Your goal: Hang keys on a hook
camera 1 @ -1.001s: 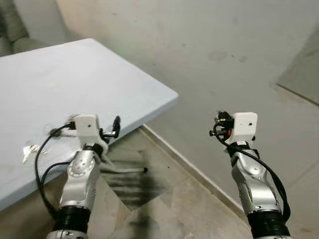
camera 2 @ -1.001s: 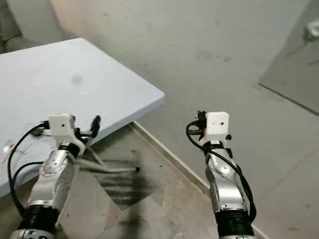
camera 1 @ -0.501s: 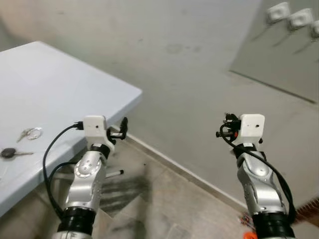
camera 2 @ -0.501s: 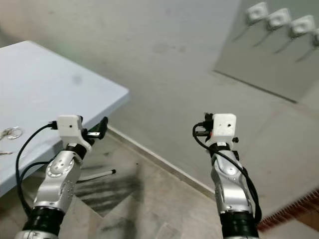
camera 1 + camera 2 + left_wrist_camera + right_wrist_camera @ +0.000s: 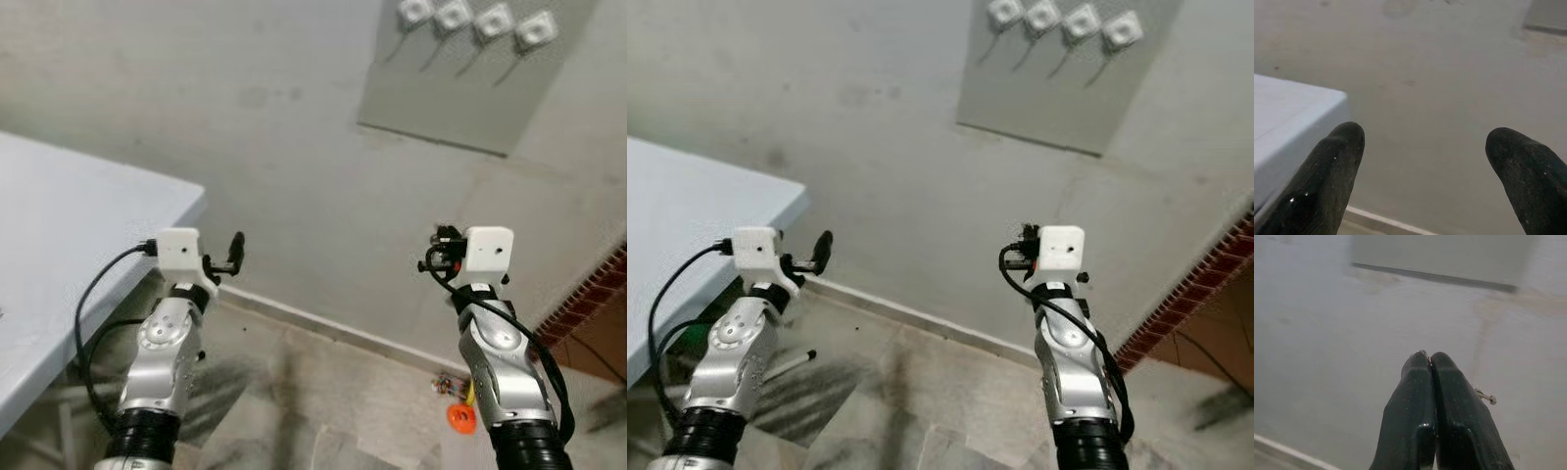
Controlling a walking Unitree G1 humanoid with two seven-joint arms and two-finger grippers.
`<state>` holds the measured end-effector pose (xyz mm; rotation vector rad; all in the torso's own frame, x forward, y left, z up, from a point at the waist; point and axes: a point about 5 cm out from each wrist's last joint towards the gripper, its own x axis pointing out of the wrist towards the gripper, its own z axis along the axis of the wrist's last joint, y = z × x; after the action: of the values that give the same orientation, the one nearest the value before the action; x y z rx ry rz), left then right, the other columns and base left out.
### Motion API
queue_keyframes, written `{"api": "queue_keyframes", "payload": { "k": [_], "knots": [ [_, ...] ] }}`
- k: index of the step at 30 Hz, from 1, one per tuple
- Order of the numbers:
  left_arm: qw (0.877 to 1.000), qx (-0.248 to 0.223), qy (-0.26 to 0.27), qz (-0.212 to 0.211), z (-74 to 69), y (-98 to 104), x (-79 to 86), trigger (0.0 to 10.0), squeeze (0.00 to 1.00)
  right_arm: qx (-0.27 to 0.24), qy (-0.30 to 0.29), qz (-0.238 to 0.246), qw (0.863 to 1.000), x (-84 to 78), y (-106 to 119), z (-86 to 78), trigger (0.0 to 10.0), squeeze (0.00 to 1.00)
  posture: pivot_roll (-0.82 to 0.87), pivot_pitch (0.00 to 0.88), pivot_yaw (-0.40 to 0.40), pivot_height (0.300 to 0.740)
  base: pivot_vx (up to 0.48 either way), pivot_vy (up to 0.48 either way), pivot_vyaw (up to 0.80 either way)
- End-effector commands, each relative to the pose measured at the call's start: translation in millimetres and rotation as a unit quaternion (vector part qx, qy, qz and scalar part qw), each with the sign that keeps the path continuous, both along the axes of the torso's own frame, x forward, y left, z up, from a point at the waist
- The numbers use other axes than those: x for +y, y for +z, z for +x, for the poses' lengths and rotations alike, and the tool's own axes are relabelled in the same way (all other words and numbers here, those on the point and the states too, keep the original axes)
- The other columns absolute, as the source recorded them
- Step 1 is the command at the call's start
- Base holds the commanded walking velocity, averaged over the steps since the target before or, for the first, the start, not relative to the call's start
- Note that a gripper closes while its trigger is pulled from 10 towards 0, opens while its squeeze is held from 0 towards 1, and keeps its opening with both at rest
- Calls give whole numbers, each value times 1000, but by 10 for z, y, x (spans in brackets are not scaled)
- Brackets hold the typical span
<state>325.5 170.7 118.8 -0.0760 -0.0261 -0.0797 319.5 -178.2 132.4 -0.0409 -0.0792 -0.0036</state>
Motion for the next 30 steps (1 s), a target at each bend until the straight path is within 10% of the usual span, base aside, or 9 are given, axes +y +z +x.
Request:
{"api": "queue_keyframes", "payload": {
  "k": [1,14,30],
  "knots": [
    [1000,3,-14,-1,-3,-2,-77,10000,0,-3,-10,1,1000,-42,23,-15,10000,0,14,80,10,740,0,0,-719],
    [1000,5,-31,-1,-1,-10,-141,10000,0,1,-23,5,1000,-77,-3,-77,10000,0,-1,88,23,740,0,0,-684],
    [998,-5,-61,11,-44,24,-156,10000,0,-8,-17,-1,1000,-50,37,-113,10000,0,5,68,16,740,15,0,0]
  ]
}}
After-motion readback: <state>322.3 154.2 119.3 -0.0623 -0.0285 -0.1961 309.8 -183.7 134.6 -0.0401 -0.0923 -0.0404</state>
